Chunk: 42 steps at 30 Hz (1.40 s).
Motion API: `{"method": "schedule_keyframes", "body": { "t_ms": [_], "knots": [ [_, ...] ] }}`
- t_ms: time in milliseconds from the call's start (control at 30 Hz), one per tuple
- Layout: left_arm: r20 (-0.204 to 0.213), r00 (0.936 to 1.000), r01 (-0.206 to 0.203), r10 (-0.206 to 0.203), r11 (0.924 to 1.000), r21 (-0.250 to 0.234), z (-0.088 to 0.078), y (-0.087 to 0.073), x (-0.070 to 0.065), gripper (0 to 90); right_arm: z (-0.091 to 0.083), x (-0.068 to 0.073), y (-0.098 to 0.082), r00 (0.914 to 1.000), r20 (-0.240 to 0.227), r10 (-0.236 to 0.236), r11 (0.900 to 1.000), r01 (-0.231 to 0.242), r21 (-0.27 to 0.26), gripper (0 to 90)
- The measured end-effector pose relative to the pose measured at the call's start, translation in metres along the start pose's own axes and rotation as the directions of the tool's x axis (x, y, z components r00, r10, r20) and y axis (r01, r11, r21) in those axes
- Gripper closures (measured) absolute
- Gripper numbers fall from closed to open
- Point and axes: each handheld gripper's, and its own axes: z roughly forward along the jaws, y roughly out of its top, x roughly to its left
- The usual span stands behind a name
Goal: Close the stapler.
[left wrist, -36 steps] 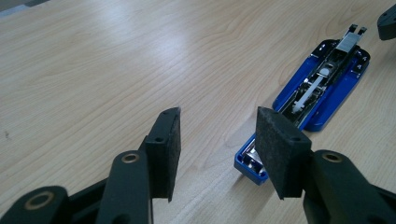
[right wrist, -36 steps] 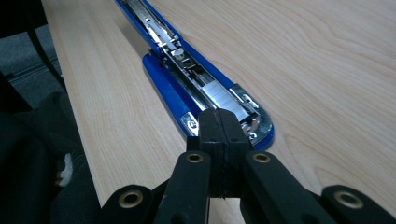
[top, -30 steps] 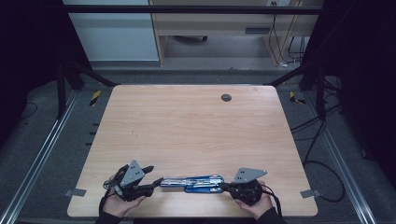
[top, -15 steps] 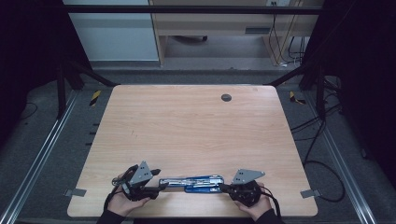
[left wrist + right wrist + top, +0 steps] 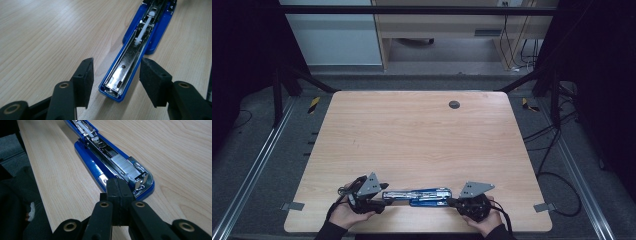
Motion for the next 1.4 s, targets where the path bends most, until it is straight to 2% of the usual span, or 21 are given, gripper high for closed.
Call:
{"method": "schedule_keyframes", "body": {
  "t_ms": [100, 200, 267, 367, 433, 533, 667, 700, 800, 833, 933, 1067, 1133, 1200, 1400],
  "knots": [
    [0.030, 0.9989, -0.036, 0.036, 0.9993, 0.010, -0.001, 0.003, 0.003, 46.4, 0.001, -0.001, 0.000, 1.0000, -0.006, 0.003, 1.000, -0.003, 0.001, 90.0],
    [0.071, 0.9951, -0.070, 0.068, 0.9974, 0.017, -0.003, 0.006, 0.009, 47.5, 0.001, -0.001, 0.000, 0.9999, -0.011, 0.003, 1.000, -0.003, 0.003, 90.0],
    [0.114, 0.9898, -0.090, 0.086, 0.9956, 0.028, -0.004, 0.007, 0.013, 48.7, 0.002, -0.001, 0.000, 0.9999, -0.012, -0.003, 1.000, 0.003, 0.004, 90.0],
    [0.148, 0.9824, -0.122, 0.113, 0.9912, 0.052, -0.003, 0.007, 0.015, 50.3, 0.002, 0.000, 0.000, 0.9999, -0.014, -0.003, 1.000, 0.003, 0.004, 90.0],
    [0.153, 0.9794, -0.146, 0.132, 0.9859, 0.081, -0.001, 0.007, 0.016, 50.6, 0.002, -0.001, 0.000, 1.0000, -0.009, -0.002, 1.000, 0.002, 0.006, 90.0],
    [0.149, 0.9781, -0.163, 0.145, 0.9805, 0.110, 0.003, 0.007, 0.017, 51.5, 0.003, -0.001, 0.000, 1.0000, -0.007, -0.002, 1.000, 0.002, 0.010, 90.0],
    [0.155, 0.9777, -0.160, 0.142, 0.9804, 0.115, 0.006, 0.007, 0.020, 52.9, 0.003, 0.000, 0.001, 1.0000, -0.005, -0.002, 1.000, 0.002, 0.008, 90.0],
    [0.161, 0.9783, -0.150, 0.130, 0.9821, 0.115, 0.007, 0.006, 0.021, 53.2, 0.004, 0.000, 0.000, 1.0000, -0.005, -0.004, 1.000, 0.004, 0.007, 90.0],
    [0.180, 0.9740, -0.162, 0.138, 0.9784, 0.128, 0.009, 0.006, 0.022, 55.3, 0.004, 0.000, 0.001, 1.0000, -0.006, -0.005, 1.000, 0.005, 0.005, 90.0],
    [0.184, 0.9740, -0.156, 0.132, 0.9804, 0.121, 0.011, 0.005, 0.022, 55.7, 0.004, 0.000, 0.001, 1.0000, -0.005, -0.005, 1.000, 0.005, 0.005, 90.0],
    [0.196, 0.9720, -0.157, 0.130, 0.9789, 0.131, 0.013, 0.005, 0.022, 57.6, 0.004, 0.000, 0.001, 1.0000, 0.001, -0.009, 1.000, 0.009, 0.003, 90.0],
    [0.202, 0.9706, -0.160, 0.130, 0.9778, 0.136, 0.014, 0.005, 0.024, 57.6, 0.005, 0.001, 0.002, 0.9999, -0.002, -0.014, 1.000, 0.014, -0.005, 90.0],
    [0.205, 0.9713, -0.148, 0.120, 0.9810, 0.126, 0.015, 0.005, 0.024, 57.6, 0.006, 0.001, 0.002, 0.9998, 0.005, -0.020, 1.000, 0.020, -0.001, 90.0],
    [0.204, 0.9706, -0.157, 0.128, 0.9785, 0.134, 0.015, 0.005, 0.024, 57.7, 0.007, 0.001, 0.002, 0.9998, 0.005, -0.021, 1.000, 0.021, -0.002, 90.0],
    [0.213, 0.9690, -0.155, 0.125, 0.9795, 0.129, 0.016, 0.004, 0.024, 58.2, 0.008, 0.000, 0.002, 0.9998, 0.003, -0.022, 1.000, 0.022, -0.007, 90.0]
  ]
}}
